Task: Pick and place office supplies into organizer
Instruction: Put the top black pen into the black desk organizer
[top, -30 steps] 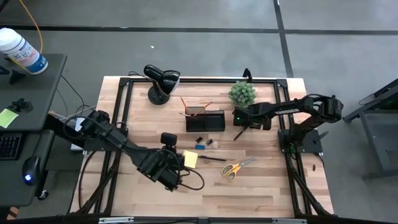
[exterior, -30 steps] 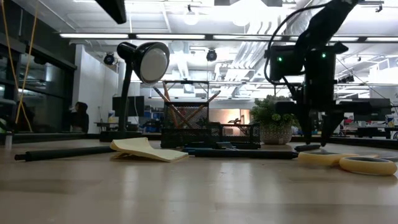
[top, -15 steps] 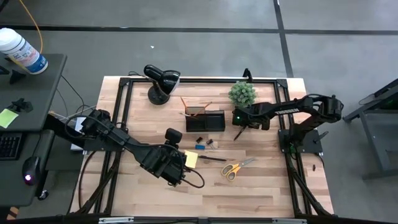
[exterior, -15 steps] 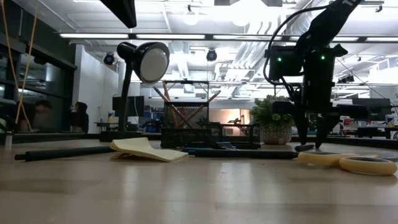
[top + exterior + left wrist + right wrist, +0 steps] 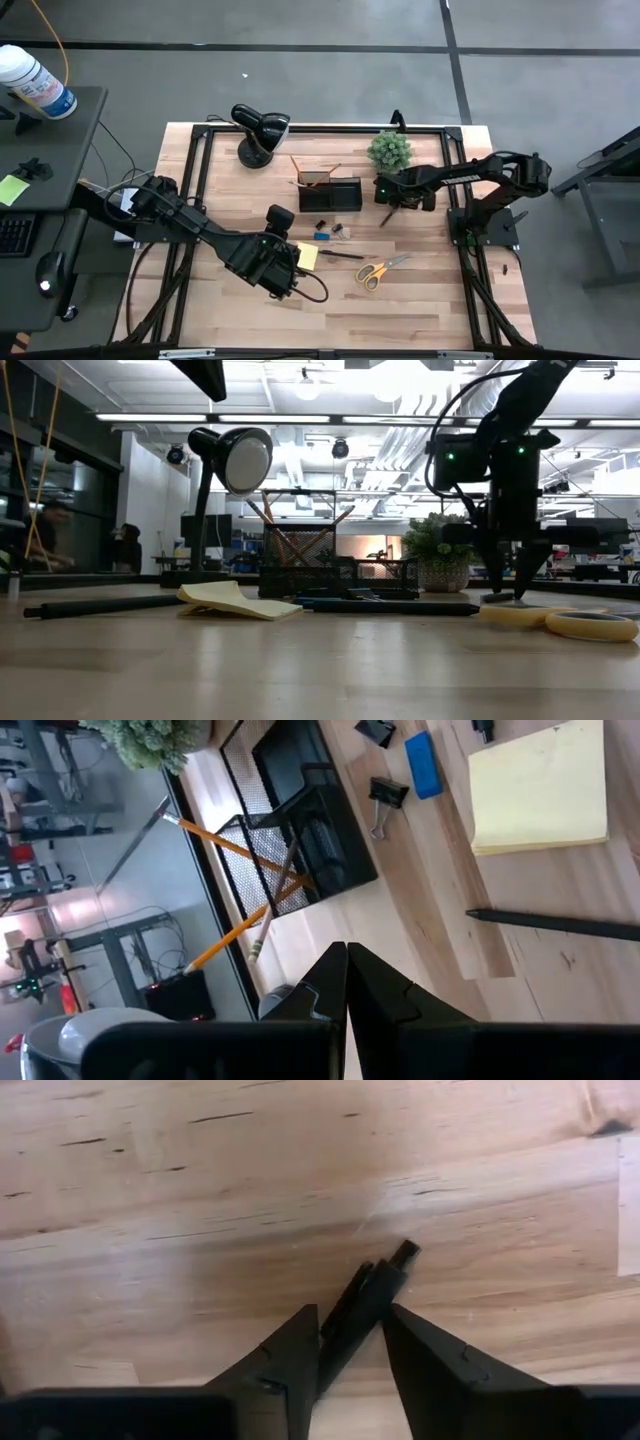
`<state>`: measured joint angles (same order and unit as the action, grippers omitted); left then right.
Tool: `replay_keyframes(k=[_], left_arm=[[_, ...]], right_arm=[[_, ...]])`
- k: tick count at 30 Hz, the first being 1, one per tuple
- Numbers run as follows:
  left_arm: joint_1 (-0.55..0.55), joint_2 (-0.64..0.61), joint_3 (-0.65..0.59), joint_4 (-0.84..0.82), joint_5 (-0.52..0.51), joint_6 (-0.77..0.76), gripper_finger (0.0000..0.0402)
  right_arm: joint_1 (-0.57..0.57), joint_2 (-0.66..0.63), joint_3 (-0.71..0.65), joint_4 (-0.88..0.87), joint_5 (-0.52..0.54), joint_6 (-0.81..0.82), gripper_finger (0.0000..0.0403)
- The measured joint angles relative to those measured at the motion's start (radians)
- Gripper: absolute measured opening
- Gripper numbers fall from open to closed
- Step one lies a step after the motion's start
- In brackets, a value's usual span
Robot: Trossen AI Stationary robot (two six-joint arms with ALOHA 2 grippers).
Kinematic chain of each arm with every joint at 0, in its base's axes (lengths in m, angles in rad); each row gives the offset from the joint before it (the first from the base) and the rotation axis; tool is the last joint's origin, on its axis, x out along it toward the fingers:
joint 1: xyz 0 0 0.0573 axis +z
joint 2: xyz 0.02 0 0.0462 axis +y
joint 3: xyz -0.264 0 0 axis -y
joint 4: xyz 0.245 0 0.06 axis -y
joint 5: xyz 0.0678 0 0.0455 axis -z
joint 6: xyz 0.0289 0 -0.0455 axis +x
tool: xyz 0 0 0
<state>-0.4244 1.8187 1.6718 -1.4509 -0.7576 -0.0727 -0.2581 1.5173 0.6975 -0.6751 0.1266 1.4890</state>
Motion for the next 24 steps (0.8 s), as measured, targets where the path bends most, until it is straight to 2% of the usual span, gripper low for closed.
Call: replay_keyframes(k=[7, 11, 16, 24], left_arm=[[0.000, 0.000, 0.000, 0.001, -0.002, -0.001, 0.0001], [0.000, 0.000, 0.000, 0.001, -0.002, -0.002, 0.0001], [0.000, 0.000, 0.000, 0.002, -0.002, -0.002, 0.0001], [0.000, 0.000, 0.000, 0.006, -0.005, -0.002, 0.0001]], right_arm=[[0.001, -0.002, 0.002, 0.001, 0.020, -0.027, 0.0024], [0.001, -0.002, 0.002, 0.003, 0.025, -0.046, 0.0021], [0.001, -0.001, 0.002, 0.005, 0.027, -0.057, 0.0040], [0.027, -0.001, 0.004, 0.004, 0.041, -0.076, 0.0022]])
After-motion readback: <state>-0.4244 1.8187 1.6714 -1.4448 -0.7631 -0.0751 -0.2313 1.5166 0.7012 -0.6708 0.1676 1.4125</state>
